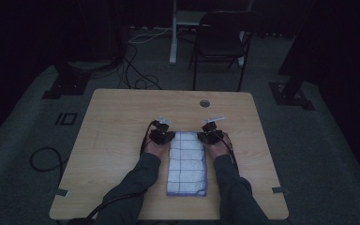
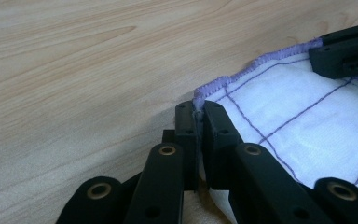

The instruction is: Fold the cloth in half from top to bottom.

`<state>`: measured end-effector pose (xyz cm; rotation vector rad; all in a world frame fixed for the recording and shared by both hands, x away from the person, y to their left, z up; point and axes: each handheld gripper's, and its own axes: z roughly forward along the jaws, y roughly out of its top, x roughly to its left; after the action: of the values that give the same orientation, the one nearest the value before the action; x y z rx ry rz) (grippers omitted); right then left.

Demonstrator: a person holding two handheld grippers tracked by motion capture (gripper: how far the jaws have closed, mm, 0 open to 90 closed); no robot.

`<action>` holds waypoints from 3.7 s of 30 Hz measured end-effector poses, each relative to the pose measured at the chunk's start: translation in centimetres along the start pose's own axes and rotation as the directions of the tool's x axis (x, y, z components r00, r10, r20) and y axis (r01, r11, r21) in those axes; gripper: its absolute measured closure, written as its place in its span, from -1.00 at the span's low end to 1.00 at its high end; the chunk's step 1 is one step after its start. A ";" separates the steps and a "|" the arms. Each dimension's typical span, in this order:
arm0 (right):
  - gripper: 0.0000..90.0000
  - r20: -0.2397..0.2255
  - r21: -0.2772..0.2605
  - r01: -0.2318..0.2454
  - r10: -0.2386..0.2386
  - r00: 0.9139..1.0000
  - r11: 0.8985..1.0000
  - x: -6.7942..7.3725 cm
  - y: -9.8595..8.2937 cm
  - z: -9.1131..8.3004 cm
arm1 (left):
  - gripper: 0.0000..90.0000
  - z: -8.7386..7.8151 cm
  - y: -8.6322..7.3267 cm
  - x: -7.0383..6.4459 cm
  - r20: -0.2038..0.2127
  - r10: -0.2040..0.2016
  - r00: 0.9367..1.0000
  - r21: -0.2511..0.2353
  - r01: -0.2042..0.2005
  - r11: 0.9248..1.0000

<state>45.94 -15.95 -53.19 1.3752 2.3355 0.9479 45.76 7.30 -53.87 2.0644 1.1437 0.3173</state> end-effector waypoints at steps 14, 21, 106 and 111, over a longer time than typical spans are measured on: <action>0.90 0.003 -0.034 0.023 -0.023 1.000 0.999 0.0 0.1 -0.5 | 0.94 -0.3 0.3 0.2 -0.007 -0.001 1.000 0.004 0.002 1.000; 0.90 0.002 -0.050 0.029 -0.029 1.000 0.998 -0.1 0.3 -0.8 | 0.94 -0.8 0.8 0.2 -0.009 0.002 1.000 -0.013 -0.002 1.000; 0.89 -0.035 -0.288 0.101 -0.116 0.993 0.952 3.2 -1.4 -10.6 | 0.94 -10.7 0.3 -3.4 0.077 0.086 0.993 -0.226 -0.067 0.972; 0.89 -0.039 -0.291 0.102 -0.118 0.992 0.951 3.4 -2.0 -10.9 | 0.94 -10.9 -0.2 -3.8 0.082 0.099 0.992 -0.226 -0.078 0.971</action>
<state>37.07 -18.05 -46.07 1.1056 2.1777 1.2487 37.67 9.62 -45.94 1.9146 0.9181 0.3716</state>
